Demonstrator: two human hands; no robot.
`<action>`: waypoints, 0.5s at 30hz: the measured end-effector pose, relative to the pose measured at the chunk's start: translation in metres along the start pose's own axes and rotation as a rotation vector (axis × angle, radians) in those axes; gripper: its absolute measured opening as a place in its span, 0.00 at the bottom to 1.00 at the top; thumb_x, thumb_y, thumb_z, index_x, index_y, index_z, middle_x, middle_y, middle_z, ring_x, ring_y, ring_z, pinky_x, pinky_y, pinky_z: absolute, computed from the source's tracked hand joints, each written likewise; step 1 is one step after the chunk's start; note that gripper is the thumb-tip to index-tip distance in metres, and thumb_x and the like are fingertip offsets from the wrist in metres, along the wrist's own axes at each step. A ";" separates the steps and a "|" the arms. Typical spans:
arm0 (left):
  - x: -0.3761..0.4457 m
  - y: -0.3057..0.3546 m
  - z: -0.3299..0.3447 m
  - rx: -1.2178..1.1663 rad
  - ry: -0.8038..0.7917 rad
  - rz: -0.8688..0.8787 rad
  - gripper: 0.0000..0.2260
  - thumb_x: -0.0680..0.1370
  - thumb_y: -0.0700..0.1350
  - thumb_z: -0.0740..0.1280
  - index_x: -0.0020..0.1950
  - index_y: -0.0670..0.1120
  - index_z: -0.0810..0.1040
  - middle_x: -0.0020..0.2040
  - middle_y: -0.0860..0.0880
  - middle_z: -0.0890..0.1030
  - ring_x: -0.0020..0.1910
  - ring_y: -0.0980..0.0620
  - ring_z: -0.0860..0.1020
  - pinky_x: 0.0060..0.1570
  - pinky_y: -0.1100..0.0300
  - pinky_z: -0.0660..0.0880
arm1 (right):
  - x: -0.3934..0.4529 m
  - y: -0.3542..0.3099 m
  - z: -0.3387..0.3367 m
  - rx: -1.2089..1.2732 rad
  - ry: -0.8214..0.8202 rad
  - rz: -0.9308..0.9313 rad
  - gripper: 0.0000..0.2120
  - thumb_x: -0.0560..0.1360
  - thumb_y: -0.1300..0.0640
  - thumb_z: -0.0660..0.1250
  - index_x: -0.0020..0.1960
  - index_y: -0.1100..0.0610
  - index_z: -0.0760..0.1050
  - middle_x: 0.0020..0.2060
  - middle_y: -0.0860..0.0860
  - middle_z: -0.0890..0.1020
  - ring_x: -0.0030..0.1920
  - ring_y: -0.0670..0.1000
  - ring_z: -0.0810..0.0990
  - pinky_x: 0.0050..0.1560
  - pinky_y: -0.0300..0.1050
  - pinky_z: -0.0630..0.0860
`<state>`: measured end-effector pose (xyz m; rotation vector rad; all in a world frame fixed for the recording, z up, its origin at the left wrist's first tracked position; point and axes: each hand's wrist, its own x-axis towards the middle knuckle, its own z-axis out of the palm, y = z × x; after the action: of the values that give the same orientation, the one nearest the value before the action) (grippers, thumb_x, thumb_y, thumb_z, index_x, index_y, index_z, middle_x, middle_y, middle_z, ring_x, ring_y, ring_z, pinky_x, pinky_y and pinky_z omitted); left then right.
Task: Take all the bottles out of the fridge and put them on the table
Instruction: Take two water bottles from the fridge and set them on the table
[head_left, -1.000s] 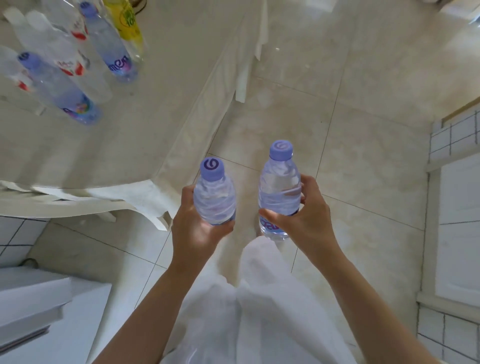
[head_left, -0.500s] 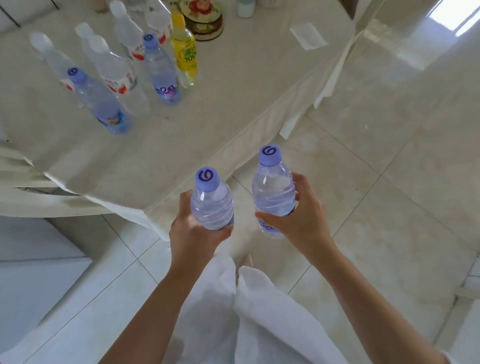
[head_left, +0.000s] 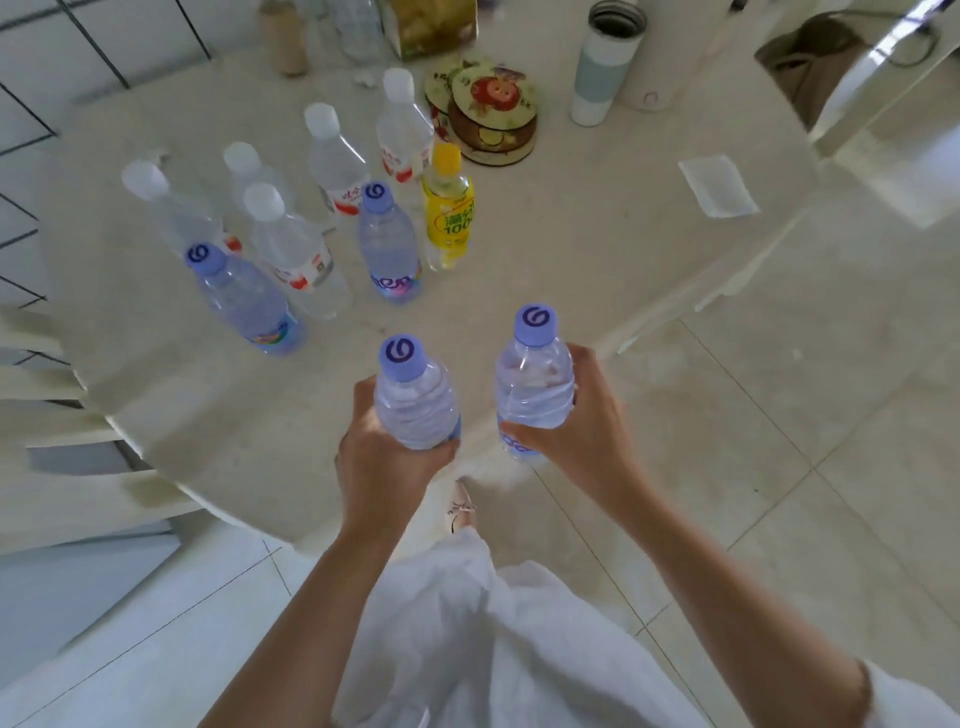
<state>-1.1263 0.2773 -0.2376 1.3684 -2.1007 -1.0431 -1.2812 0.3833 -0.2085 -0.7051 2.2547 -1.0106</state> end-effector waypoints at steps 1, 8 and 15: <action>0.011 0.001 0.002 -0.018 0.003 -0.024 0.31 0.58 0.46 0.83 0.56 0.45 0.73 0.40 0.63 0.74 0.39 0.51 0.77 0.40 0.59 0.71 | 0.012 -0.004 0.002 0.009 0.006 -0.002 0.25 0.59 0.53 0.75 0.52 0.52 0.68 0.32 0.44 0.78 0.33 0.45 0.77 0.34 0.43 0.73; 0.082 0.012 0.025 -0.038 0.027 -0.169 0.29 0.59 0.48 0.81 0.53 0.55 0.69 0.42 0.58 0.79 0.44 0.47 0.80 0.42 0.59 0.70 | 0.105 -0.026 0.008 0.016 -0.020 -0.055 0.24 0.58 0.54 0.76 0.50 0.52 0.69 0.33 0.43 0.78 0.33 0.45 0.77 0.34 0.43 0.72; 0.123 0.016 0.065 -0.032 0.149 -0.283 0.31 0.60 0.51 0.81 0.59 0.53 0.71 0.50 0.56 0.82 0.49 0.47 0.81 0.45 0.62 0.68 | 0.167 -0.035 0.008 0.067 -0.087 -0.226 0.22 0.59 0.64 0.77 0.37 0.45 0.68 0.29 0.45 0.72 0.29 0.42 0.70 0.35 0.47 0.76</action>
<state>-1.2326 0.1936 -0.2717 1.7072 -1.8131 -1.0392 -1.3851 0.2497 -0.2312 -0.9713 2.0905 -1.1327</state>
